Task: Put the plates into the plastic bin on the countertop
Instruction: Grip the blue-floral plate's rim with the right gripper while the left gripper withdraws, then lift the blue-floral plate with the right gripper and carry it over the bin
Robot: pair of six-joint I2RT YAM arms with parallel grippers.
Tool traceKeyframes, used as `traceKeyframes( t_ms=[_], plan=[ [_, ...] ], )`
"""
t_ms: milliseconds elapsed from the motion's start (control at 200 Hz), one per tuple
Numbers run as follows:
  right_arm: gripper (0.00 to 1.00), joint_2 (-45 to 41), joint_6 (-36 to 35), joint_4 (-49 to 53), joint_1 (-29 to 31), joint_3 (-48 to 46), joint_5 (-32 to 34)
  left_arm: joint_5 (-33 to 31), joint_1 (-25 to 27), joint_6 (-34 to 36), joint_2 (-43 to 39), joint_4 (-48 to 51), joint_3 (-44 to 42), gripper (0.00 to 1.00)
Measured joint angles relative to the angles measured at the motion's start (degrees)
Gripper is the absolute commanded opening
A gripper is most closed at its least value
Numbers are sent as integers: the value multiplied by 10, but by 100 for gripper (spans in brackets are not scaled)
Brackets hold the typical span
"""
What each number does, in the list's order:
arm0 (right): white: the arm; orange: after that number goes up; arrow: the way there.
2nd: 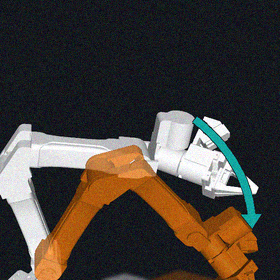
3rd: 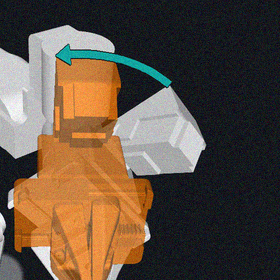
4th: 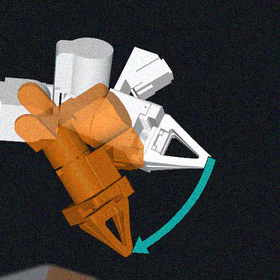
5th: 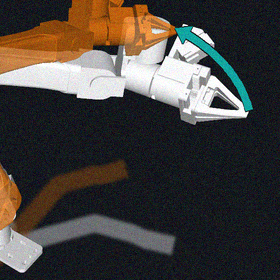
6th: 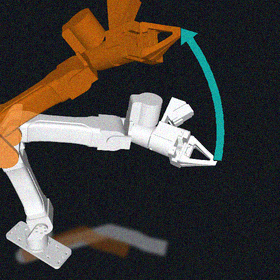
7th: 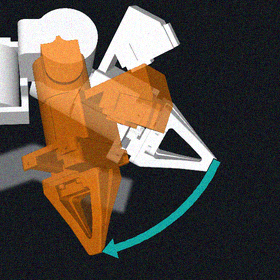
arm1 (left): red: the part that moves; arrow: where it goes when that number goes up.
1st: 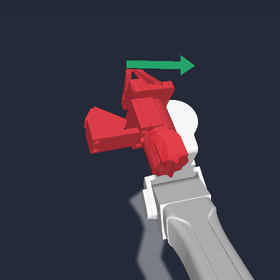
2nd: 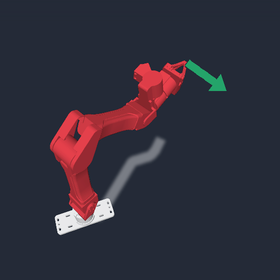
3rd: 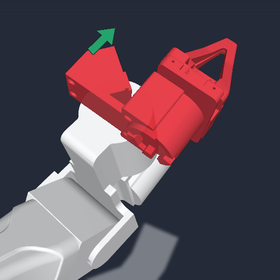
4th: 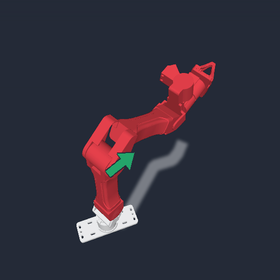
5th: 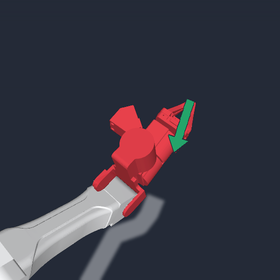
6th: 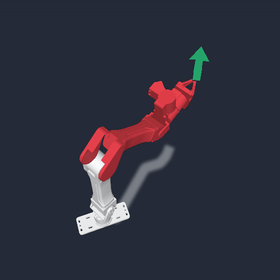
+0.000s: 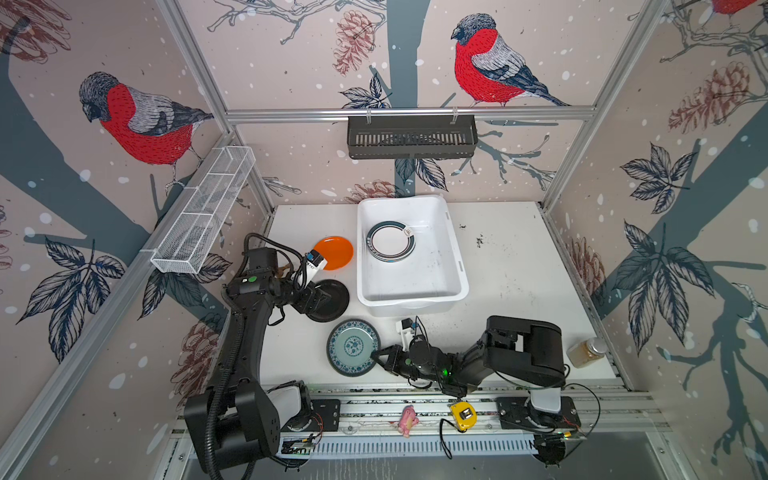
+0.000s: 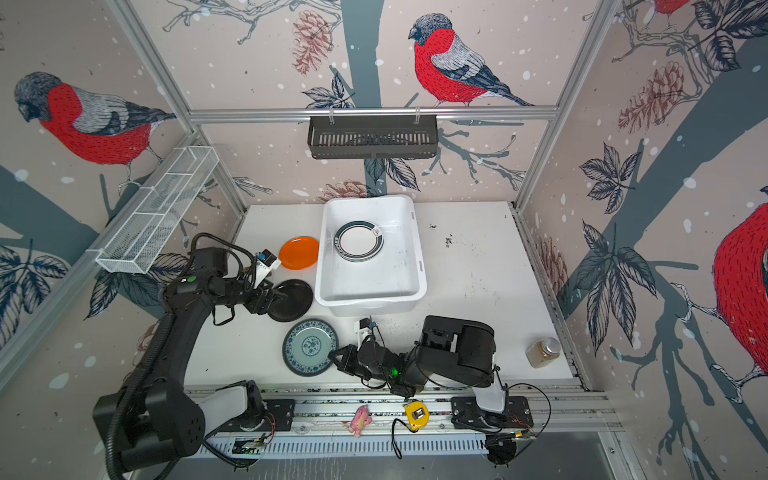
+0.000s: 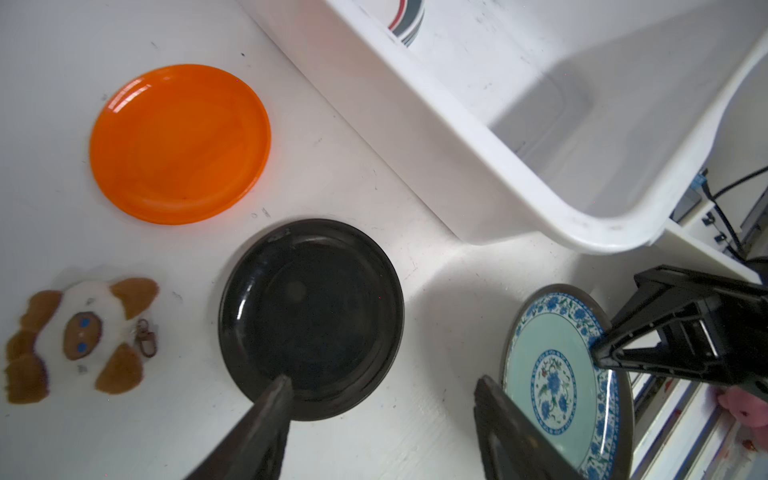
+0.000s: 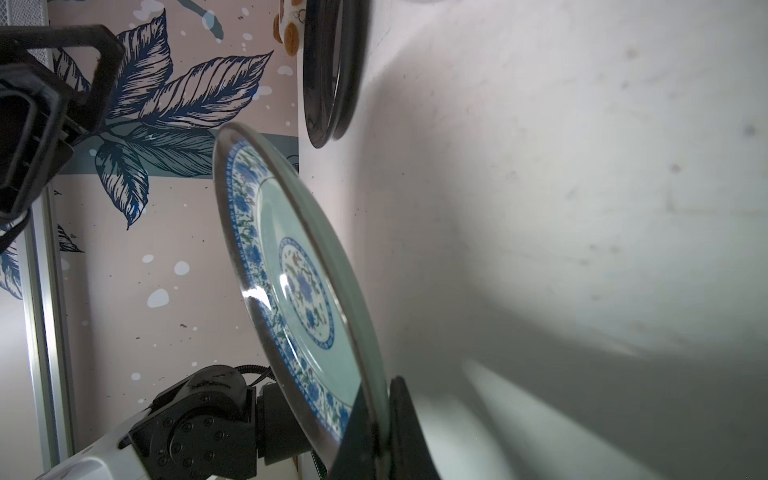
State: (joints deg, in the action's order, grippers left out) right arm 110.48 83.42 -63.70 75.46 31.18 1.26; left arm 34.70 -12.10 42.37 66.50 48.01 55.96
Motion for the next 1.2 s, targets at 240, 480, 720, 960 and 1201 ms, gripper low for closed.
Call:
traceKeyframes(
  t_ms=[240, 480, 720, 960, 1201],
  plan=[
    [3, -33, -24, 54, 4, 6, -4, -10, 0, -104, -40, -45, 35, 73],
    [3, -49, -41, 86, 10, 14, -14, -19, 0, -171, -40, -55, 79, 73],
    [3, -57, -41, 95, 15, 3, -26, -19, 0, -216, -29, -52, 123, 73],
    [4, -93, -59, 151, 25, 28, -35, -24, 0, -241, -22, -49, 165, 73],
    [3, -136, -89, 246, 28, 64, -66, -28, 0, -249, -16, -29, 197, 74]
  ],
)
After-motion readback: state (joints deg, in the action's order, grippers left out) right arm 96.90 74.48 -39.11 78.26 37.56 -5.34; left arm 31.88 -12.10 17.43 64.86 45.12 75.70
